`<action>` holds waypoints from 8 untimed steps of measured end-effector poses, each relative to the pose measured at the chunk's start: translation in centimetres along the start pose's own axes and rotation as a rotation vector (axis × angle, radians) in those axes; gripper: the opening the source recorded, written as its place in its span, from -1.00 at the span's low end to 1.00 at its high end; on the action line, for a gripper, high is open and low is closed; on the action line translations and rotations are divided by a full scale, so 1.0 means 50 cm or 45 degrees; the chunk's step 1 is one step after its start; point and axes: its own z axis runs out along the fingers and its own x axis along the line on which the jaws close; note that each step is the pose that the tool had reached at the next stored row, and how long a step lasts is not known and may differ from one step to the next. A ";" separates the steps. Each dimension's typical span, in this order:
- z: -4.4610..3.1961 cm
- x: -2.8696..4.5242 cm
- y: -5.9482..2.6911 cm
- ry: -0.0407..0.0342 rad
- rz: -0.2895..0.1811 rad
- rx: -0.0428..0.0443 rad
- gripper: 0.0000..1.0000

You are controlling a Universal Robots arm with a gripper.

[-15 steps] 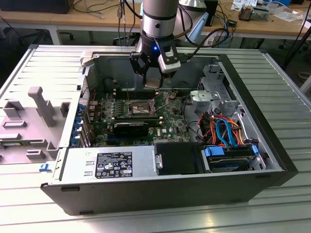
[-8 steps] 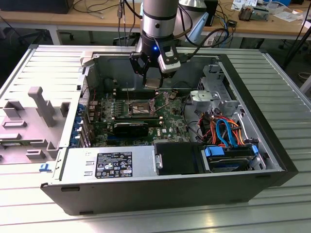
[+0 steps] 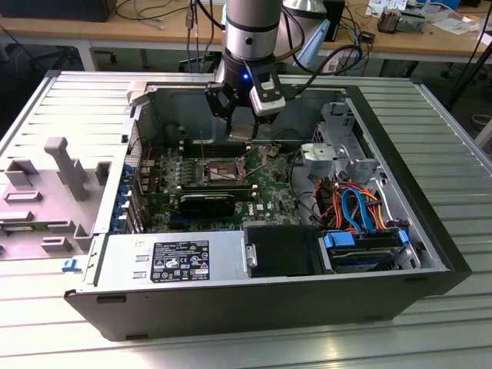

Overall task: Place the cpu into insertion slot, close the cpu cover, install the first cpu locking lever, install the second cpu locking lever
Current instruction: 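Place the cpu into insertion slot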

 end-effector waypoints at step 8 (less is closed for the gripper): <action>0.000 0.000 0.000 -0.0005 0.006 0.000 0.09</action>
